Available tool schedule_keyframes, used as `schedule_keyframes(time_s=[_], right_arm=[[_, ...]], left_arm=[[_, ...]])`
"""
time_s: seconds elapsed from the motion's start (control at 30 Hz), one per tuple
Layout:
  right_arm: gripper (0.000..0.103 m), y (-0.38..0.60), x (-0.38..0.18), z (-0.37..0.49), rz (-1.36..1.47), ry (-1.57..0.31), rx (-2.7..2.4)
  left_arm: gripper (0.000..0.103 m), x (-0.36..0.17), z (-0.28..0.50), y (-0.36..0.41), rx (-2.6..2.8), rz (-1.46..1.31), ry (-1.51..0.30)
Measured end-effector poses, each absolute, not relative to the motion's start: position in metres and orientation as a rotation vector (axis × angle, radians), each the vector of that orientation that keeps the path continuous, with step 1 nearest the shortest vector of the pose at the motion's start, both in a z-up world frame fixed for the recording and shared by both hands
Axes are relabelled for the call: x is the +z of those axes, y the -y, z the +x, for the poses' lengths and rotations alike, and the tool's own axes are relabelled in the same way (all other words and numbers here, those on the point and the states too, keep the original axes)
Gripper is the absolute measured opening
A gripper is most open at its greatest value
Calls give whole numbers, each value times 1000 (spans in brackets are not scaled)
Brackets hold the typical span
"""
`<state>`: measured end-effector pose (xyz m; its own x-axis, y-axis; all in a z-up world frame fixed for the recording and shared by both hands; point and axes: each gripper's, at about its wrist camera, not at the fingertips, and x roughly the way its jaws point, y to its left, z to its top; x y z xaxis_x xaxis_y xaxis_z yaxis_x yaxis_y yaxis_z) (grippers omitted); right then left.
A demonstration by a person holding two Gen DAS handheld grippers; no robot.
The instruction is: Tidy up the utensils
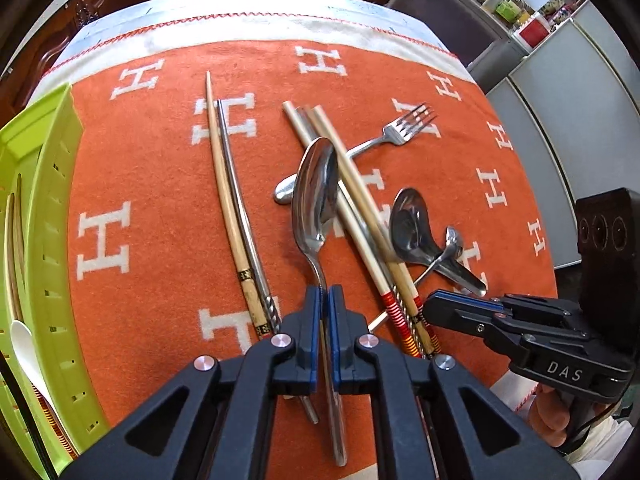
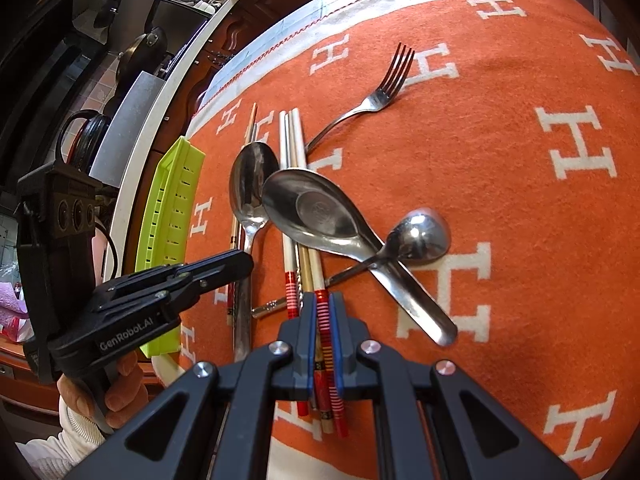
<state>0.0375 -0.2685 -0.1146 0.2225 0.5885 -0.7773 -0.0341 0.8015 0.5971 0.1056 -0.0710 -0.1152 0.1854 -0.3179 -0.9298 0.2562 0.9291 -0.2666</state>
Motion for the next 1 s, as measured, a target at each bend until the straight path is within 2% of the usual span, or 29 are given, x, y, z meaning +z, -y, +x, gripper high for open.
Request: schedule_keyframes(time_s=[1.0], right_arm=[[7,274,-114,32,547,-1265,485]], left_arm=[[1,-110,94,98,-377,71,-1314]])
